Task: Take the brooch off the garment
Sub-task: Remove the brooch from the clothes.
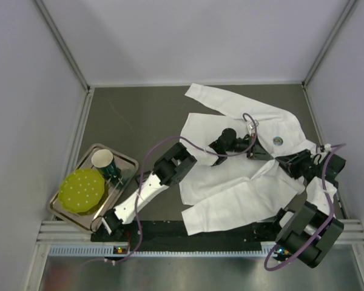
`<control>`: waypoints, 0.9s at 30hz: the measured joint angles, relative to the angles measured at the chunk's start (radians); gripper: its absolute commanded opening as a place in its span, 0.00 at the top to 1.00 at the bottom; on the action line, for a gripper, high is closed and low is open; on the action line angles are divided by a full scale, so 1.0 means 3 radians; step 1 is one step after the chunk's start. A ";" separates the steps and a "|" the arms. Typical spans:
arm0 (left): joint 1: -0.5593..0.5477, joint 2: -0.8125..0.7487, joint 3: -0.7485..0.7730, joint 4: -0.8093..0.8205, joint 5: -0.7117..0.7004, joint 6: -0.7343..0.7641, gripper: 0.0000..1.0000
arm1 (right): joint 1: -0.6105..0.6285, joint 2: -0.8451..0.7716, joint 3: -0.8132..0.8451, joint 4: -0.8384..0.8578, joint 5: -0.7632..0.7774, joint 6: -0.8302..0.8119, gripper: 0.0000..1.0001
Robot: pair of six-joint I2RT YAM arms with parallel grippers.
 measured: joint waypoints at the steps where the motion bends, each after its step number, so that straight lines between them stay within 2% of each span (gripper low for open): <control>1: -0.0001 -0.0004 0.0000 -0.0011 0.0006 0.0006 1.00 | 0.0000 0.0008 0.0000 0.0000 -0.0005 -0.0001 0.68; 6: -0.0011 -0.0019 0.0000 -0.0041 0.0039 0.0056 1.00 | 0.0000 0.0028 0.0000 0.0000 -0.0005 -0.0001 0.69; 10: -0.0014 -0.0050 -0.0001 -0.0045 0.0071 0.0076 1.00 | 0.0000 0.0045 0.0000 0.0001 -0.0006 -0.0001 0.74; 15: -0.0015 -0.0070 0.0000 -0.0038 0.0081 0.0065 1.00 | 0.0000 0.0045 0.0000 0.0047 -0.0060 0.0000 0.75; 27: -0.0010 -0.0070 -0.0001 0.0039 0.0083 0.0022 1.00 | -0.0001 0.0045 0.0000 0.0075 -0.0107 0.0001 0.85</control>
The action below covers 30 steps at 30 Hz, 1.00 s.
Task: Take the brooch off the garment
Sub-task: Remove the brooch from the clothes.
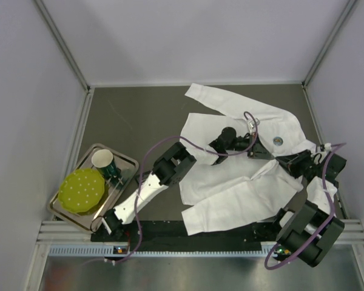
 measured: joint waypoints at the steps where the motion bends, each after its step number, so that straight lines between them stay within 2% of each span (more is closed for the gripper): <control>1: 0.0000 0.0000 0.0001 0.0011 0.0003 -0.0020 1.00 | 0.0000 0.0000 0.0000 0.0003 -0.0010 0.0000 0.85; 8: 0.0009 0.0000 0.0003 0.0079 0.0075 -0.0022 1.00 | -0.0009 0.0000 0.0000 0.0008 -0.0085 0.0000 0.87; 17: 0.0017 -0.0001 0.0029 0.0045 0.0216 0.0346 1.00 | -0.0015 0.0053 -0.0001 -0.0024 -0.0158 -0.0011 0.94; 24: 0.0000 -0.0233 0.0061 -0.0888 0.0324 0.1434 1.00 | -0.0015 0.0111 -0.0028 -0.0042 -0.0103 -0.0081 1.00; 30: -0.0001 -0.0254 0.0234 -0.1358 0.0430 0.1887 1.00 | -0.0011 0.0153 -0.0028 -0.0065 -0.0079 -0.0178 1.00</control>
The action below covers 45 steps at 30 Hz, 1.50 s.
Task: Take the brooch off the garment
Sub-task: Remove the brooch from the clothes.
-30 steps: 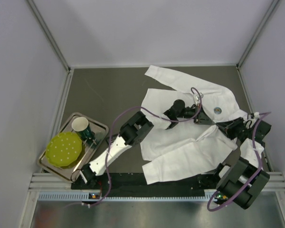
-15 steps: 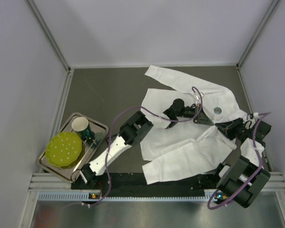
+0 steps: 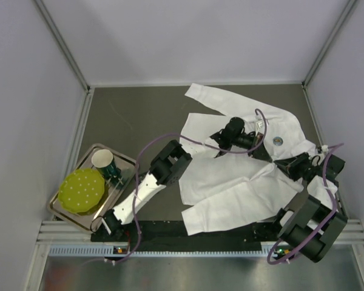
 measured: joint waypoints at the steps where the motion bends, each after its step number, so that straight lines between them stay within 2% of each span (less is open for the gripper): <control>1: 0.0000 0.0001 0.0064 -0.0128 0.0037 0.0085 1.00 | 0.0000 0.0005 0.0000 -0.0015 0.0008 -0.0024 1.00; 7: -0.0005 0.0025 0.0440 -0.0926 0.0135 0.0609 1.00 | 0.0080 0.0041 0.0031 -0.0036 0.0076 -0.0122 1.00; 23: -0.0075 0.0169 0.0879 -0.1789 0.0084 0.1189 1.00 | 0.0186 0.0018 0.0039 -0.0212 0.0390 -0.0216 0.98; 28: -0.0075 0.0244 0.0952 -0.1790 0.0094 0.1160 1.00 | 0.0310 0.0019 0.0041 -0.0127 0.0565 -0.0234 0.92; 32: -0.0074 0.0244 0.0958 -0.1762 0.0055 0.1146 1.00 | 0.0357 0.0010 0.0038 -0.0017 0.0613 -0.0169 0.83; 45: -0.0074 0.0244 0.0970 -0.1603 -0.0037 0.1090 1.00 | 0.0418 -0.0066 0.0031 0.0202 0.0682 -0.0084 0.69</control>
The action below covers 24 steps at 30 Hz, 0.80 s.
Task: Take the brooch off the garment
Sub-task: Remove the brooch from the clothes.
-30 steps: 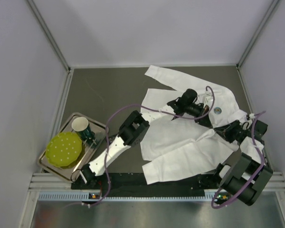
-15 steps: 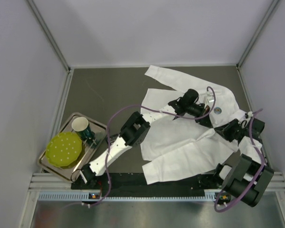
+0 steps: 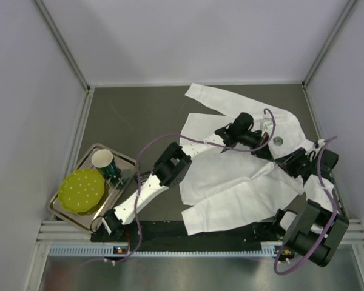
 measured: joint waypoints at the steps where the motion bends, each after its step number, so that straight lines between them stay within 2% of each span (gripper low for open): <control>1: 0.0000 0.0000 -0.0001 0.0010 -0.0019 -0.0013 1.00 | 0.0010 0.0000 0.0000 0.0023 -0.0001 -0.0008 0.68; 7: 0.0000 -0.0008 -0.0175 0.0183 -0.0038 -0.0053 1.00 | 0.0106 -0.0003 0.0000 0.0005 0.0155 -0.0164 0.67; 10: -0.0038 -0.0010 -0.0305 0.0103 0.0155 -0.0081 1.00 | 0.0144 -0.0050 0.0008 0.0235 0.0051 -0.0085 0.62; 11: -0.0106 -0.0009 -0.0366 0.0067 0.0202 -0.0111 1.00 | 0.0198 -0.0108 0.0010 0.0308 -0.0025 -0.0058 0.55; 13: -0.0226 -0.0013 -0.0463 0.0067 0.0238 -0.0167 1.00 | 0.0263 -0.0322 0.0004 0.0318 -0.0038 -0.0033 0.49; 18: -0.0322 -0.0108 -0.0515 0.0165 0.0108 -0.0345 1.00 | 0.0248 -0.0806 0.0055 -0.0164 0.0228 -0.0065 0.44; 21: -0.0320 -0.0154 -0.0512 0.0085 -0.0046 -0.0305 1.00 | 0.0284 -0.1029 0.0187 -0.0467 0.0439 -0.0100 0.36; 22: -0.0320 -0.0172 -0.0512 0.0056 -0.0098 -0.0278 1.00 | 0.0287 -0.1080 0.0238 -0.0587 0.0551 -0.0088 0.29; 24: -0.0319 -0.0219 -0.0535 -0.0011 -0.0257 -0.0221 1.00 | 0.0287 -0.1101 0.0308 -0.0755 0.0777 -0.0039 0.28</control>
